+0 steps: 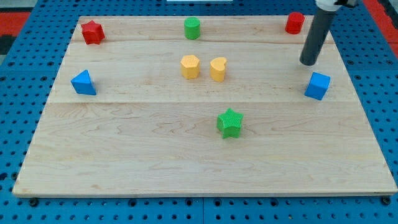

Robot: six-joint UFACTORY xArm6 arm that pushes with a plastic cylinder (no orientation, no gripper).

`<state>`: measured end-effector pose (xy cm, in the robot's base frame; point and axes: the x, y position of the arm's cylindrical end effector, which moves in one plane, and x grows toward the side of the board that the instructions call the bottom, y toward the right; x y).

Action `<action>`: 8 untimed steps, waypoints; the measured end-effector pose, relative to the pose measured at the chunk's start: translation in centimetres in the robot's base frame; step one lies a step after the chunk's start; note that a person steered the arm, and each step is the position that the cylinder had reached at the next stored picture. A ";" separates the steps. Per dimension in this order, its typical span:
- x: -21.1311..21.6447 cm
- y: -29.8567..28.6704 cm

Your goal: Move the green star towards bottom right corner of the board

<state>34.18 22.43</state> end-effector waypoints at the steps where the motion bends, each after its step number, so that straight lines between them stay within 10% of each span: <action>1: 0.0 0.0; 5: 1.1 -4.0; 8: 13.8 -20.7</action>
<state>47.99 1.74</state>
